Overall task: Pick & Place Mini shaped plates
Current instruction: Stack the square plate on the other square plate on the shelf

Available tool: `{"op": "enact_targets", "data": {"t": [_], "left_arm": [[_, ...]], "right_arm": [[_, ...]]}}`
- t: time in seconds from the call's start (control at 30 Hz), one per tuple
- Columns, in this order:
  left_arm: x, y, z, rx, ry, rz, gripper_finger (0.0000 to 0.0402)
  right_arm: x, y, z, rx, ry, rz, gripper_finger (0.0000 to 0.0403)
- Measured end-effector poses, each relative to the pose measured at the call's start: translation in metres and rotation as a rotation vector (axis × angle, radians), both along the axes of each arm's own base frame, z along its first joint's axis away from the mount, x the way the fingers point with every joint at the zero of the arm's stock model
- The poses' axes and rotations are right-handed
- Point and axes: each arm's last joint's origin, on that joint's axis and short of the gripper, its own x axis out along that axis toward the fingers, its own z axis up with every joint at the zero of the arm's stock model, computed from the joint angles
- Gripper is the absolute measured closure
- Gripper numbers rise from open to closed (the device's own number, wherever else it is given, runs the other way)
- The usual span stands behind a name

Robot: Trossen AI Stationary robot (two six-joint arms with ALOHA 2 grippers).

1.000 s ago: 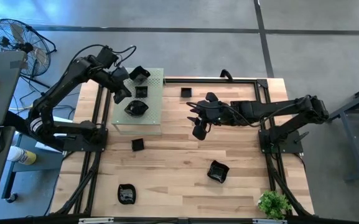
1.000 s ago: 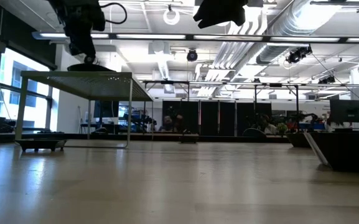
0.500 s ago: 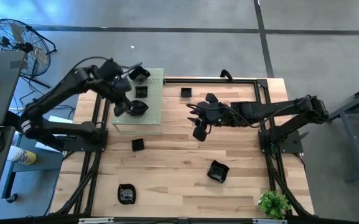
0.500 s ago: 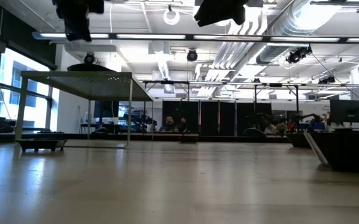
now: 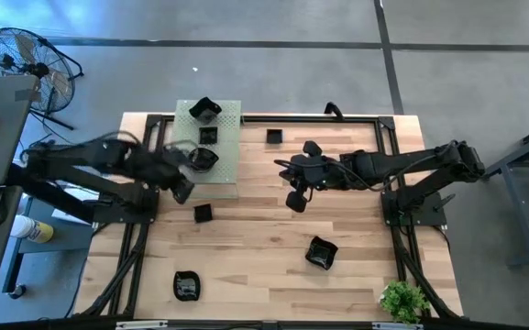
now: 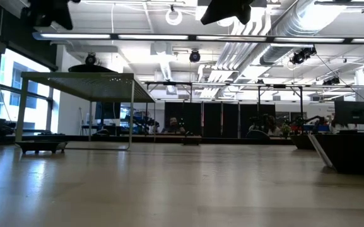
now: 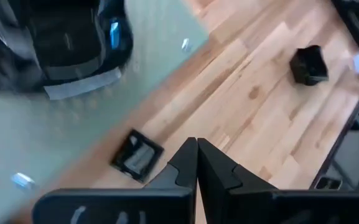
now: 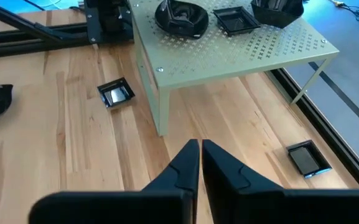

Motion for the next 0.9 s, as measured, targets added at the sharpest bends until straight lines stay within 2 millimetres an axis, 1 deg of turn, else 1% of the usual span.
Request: {"op": "enact_targets", "data": {"t": [0.1, 0.2, 0.33, 0.43, 0.57, 0.7, 0.8, 0.9], "left_arm": [[0.003, -0.016, -0.021, -0.082, -0.036, 0.071, 0.0401], [0.002, -0.032, -0.041, -0.137, -0.068, 0.153, 0.0401], [-0.007, -0.049, -0.064, -0.163, -0.08, 0.256, 0.0401], [-0.015, -0.057, -0.077, -0.197, -0.087, 0.324, 0.0401], [-0.019, -0.062, -0.096, -0.241, -0.072, 0.419, 0.0401], [-0.021, -0.061, -0.115, -0.283, -0.035, 0.523, 0.0393], [-0.022, -0.061, -0.128, -0.307, 0.011, 0.57, 0.0377], [-0.022, -0.062, -0.138, -0.332, 0.041, 0.6, 0.0353]], "right_arm": [[-0.001, 0.0, -0.001, -0.004, 0.014, 0.001, 0.0385], [-0.001, 0.0, -0.002, -0.005, 0.027, 0.001, 0.0391], [-0.003, -0.001, -0.004, -0.004, 0.051, -0.002, 0.0401], [-0.003, -0.001, -0.005, -0.005, 0.06, -0.002, 0.0398], [-0.003, -0.001, -0.005, -0.017, 0.065, 0.011, 0.0397], [-0.003, 0.0, -0.005, -0.021, 0.065, 0.014, 0.0401], [-0.003, 0.0, -0.005, -0.021, 0.065, 0.014, 0.0398], [-0.003, 0.0, -0.004, -0.021, 0.064, 0.014, 0.0397]]}}
